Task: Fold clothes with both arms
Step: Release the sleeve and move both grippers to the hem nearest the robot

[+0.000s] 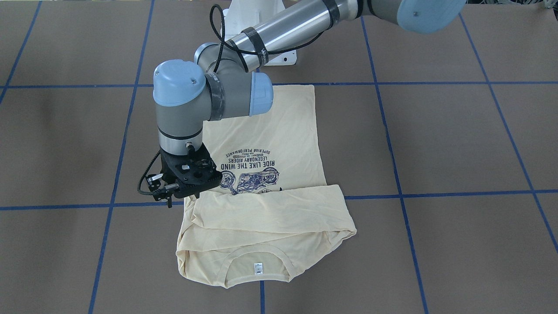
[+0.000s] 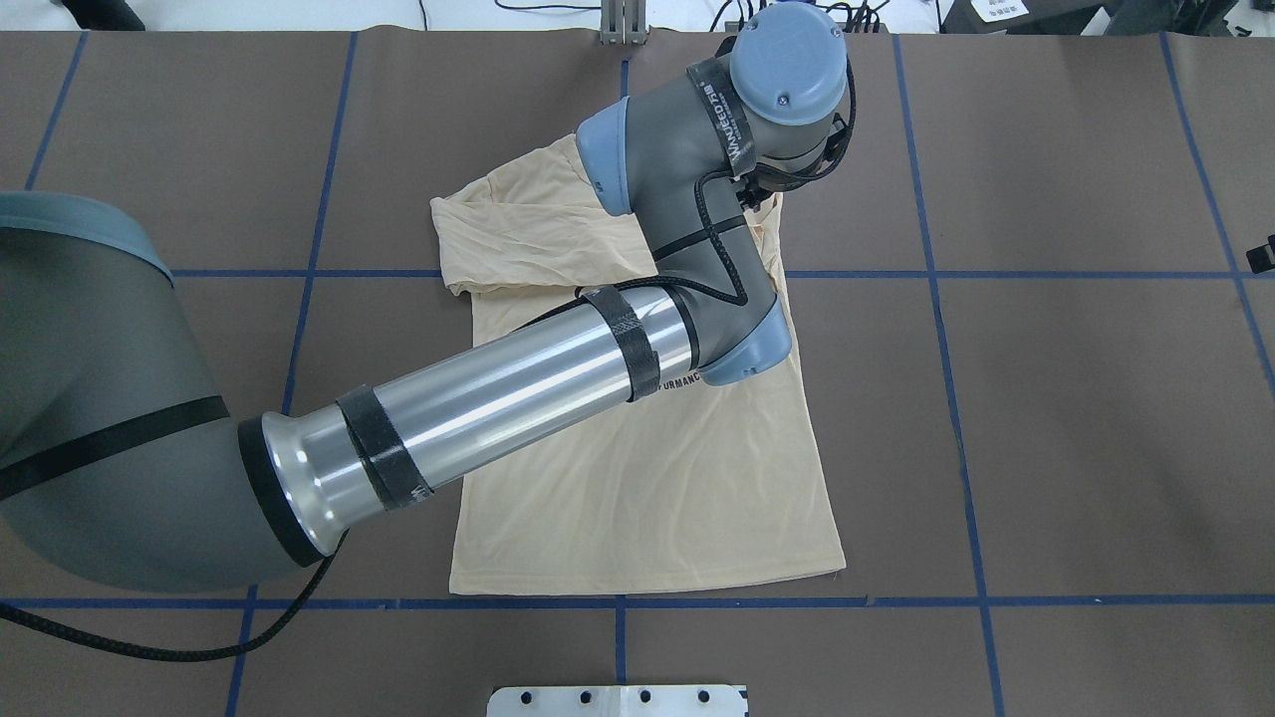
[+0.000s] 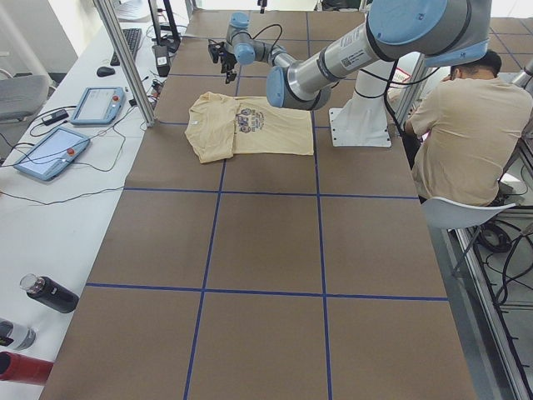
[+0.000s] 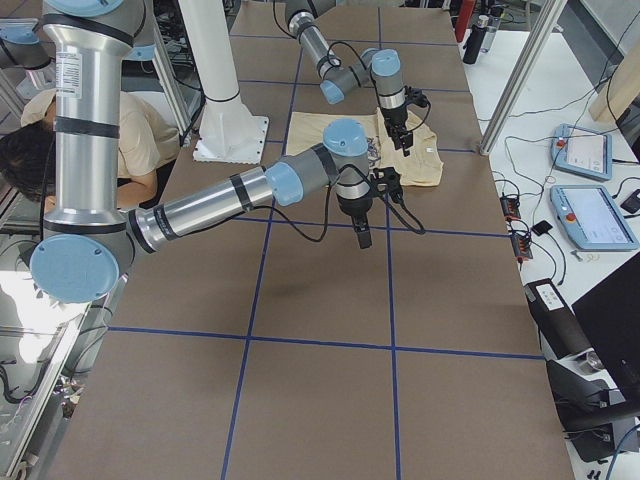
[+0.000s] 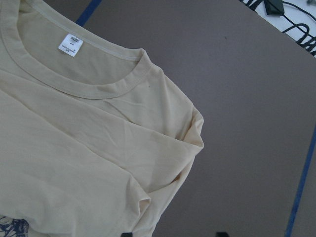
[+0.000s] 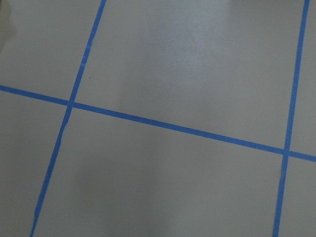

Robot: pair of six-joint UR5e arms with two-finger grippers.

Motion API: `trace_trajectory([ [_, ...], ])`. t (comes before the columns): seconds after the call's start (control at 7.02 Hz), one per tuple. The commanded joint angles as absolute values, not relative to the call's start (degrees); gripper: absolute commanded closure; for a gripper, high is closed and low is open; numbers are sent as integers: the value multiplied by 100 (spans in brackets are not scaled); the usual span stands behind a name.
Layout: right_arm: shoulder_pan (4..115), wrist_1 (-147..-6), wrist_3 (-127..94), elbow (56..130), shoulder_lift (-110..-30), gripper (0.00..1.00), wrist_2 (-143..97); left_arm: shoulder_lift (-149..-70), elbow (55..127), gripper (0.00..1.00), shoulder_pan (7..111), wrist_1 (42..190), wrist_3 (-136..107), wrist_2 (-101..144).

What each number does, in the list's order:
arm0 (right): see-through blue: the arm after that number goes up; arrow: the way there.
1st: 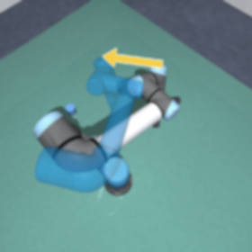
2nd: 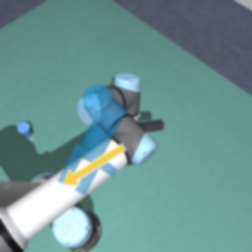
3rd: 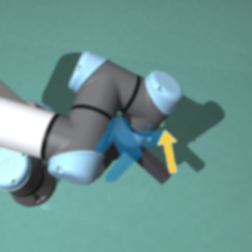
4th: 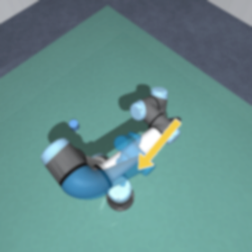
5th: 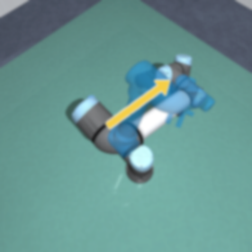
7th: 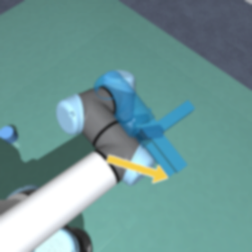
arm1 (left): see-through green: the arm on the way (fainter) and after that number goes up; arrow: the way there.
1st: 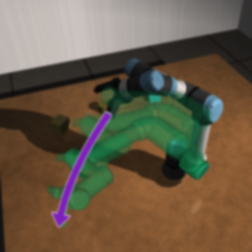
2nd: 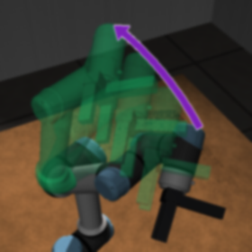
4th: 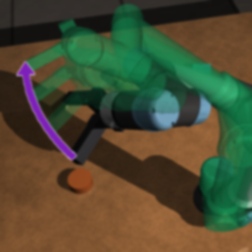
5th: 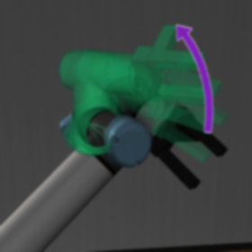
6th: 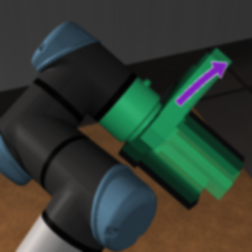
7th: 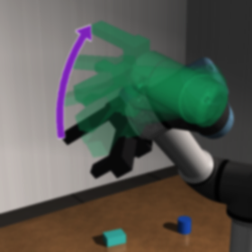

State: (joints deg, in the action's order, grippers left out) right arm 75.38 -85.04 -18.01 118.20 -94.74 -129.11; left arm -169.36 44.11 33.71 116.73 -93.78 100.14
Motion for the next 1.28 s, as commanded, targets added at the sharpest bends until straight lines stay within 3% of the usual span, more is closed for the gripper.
trace_trajectory([
  [0.0, 7471, -8229, -2631, 11918, -9379, 0, -13129, -16099, 5792, 0, 3349, 11297, -8320, 10473],
  [0.29, 6623, -7194, -4377, 11962, -9317, 0, -12948, -14459, 8345, 0, 3357, 10235, -7423, 10494],
  [0.57, 5438, -7146, -5802, 12618, -9316, 0, -12046, -12664, 10555, 0, 3375, 9924, -6805, 10512],
  [0.86, 3718, -7163, -7113, 12989, -9325, 0, -10442, -11423, 11650, 0, 3297, 9984, -6706, 10503],
  [1.14, 2108, -7277, -7994, 13017, -9351, 0, -8770, -10543, 11848, 0, 2780, 10647, -6846, 10128],
])
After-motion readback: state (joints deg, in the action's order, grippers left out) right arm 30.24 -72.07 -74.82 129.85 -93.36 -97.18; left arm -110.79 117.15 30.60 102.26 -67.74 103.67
